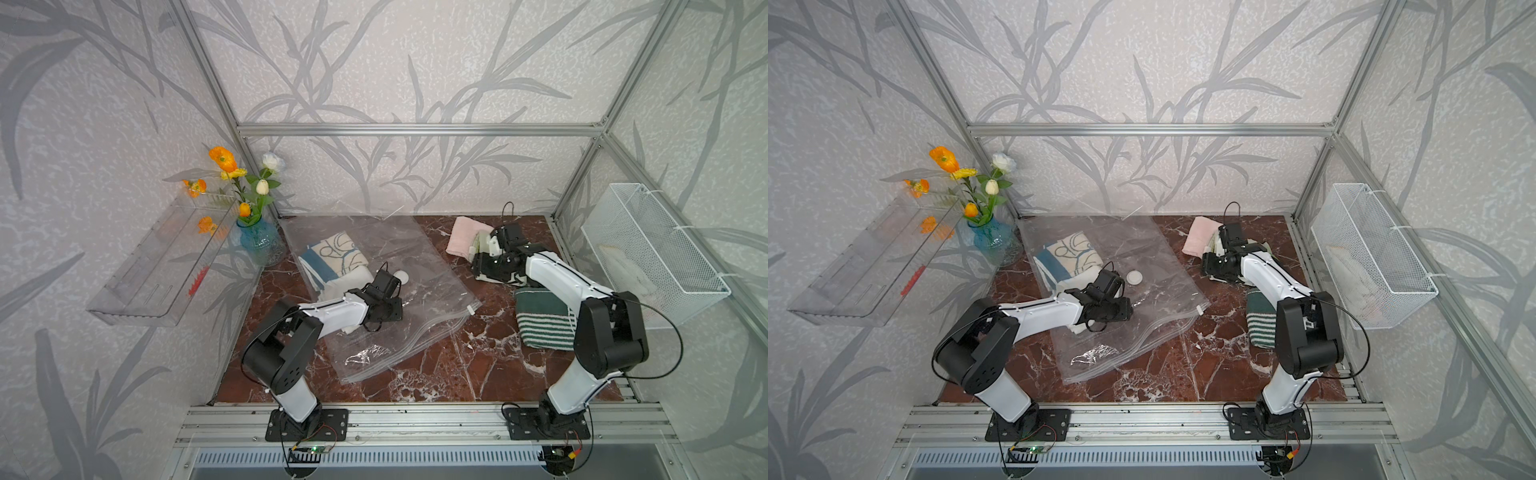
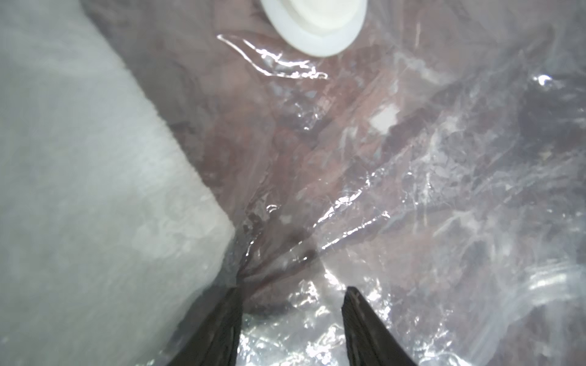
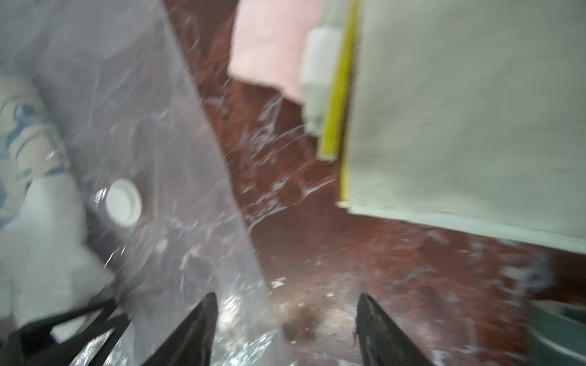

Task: Place the folded towel into the vacuum bag
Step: Adjust the vacuum bag at the center of the board, then pick up the towel from the center of the board.

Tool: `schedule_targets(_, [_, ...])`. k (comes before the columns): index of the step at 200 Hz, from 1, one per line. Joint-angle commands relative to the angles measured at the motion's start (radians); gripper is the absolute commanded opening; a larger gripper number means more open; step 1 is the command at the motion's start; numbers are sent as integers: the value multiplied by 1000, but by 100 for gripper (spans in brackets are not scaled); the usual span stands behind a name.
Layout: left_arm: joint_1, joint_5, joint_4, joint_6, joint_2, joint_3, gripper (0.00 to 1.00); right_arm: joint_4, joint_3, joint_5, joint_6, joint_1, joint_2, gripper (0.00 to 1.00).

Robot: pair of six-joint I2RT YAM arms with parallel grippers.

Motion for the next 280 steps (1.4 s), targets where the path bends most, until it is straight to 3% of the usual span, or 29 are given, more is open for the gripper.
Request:
schedule_targets(1, [13,-54,-103,5,-75,6,54,-78,8,199,10,-79,-25,75])
schedule_targets(47, [-23,99,-94,-17,-102,103,54,-77,96,310,1,-151,117,79])
schedule_targets(140, [-80,71,-134,-10,-119,111,55,-24,215,137,-56,-248,339,82])
schedule_targets(195, [-80,56,-171,10,-130,140,55,65,200,-51,-71,-273,417,80])
schedule_targets(215, [-80,50,-183,15,-141,147,55,109,165,-75,-75,-273,405,66])
schedule_targets(233, [-80,44,-193,12,-157,144,55,154,112,-103,-62,-271,338,35])
schedule_targets(244, [-80,36,-196,8,-172,141,55,157,89,-85,-48,-257,269,24])
schedule_targets(280, [-79,23,-198,-1,-219,140,55,-31,194,93,-102,-115,104,13])
